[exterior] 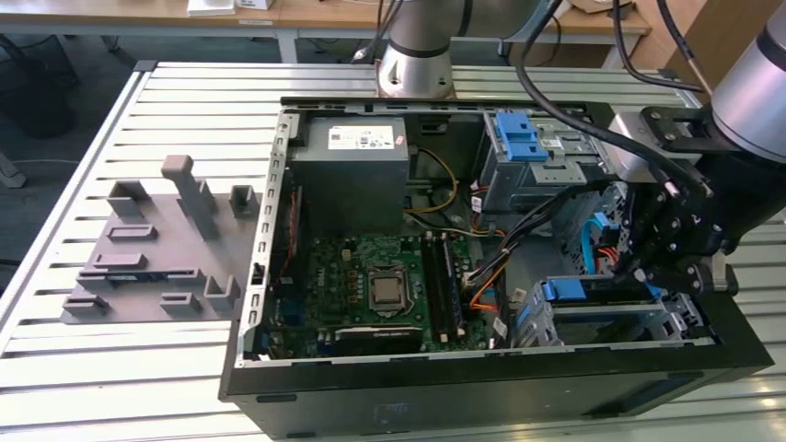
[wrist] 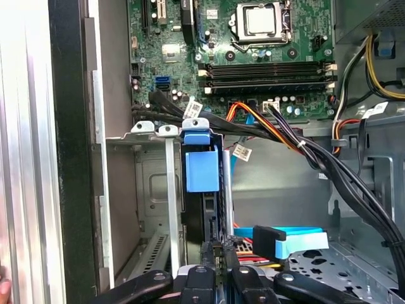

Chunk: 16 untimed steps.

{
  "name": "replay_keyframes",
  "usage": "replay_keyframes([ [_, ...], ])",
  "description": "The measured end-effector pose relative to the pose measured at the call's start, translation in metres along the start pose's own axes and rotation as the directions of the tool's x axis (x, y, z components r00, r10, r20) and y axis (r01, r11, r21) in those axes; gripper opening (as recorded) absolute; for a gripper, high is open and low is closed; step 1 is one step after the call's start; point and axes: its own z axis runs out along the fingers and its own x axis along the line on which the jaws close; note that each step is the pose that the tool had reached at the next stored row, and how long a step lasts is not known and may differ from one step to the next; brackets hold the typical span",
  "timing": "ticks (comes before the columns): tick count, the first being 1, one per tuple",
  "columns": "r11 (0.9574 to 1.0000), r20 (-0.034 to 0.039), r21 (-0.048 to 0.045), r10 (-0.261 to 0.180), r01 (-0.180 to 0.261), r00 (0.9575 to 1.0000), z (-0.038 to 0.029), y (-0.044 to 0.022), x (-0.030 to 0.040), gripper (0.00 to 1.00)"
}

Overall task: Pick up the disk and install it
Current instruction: 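Insert the first disk wire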

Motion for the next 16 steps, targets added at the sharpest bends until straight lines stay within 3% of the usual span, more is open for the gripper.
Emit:
replay_keyframes([
  [16,1.0,0.0027,-0.003,0.0,0.0,1.0,0.0041,-0.0001,0.0001,0.18],
])
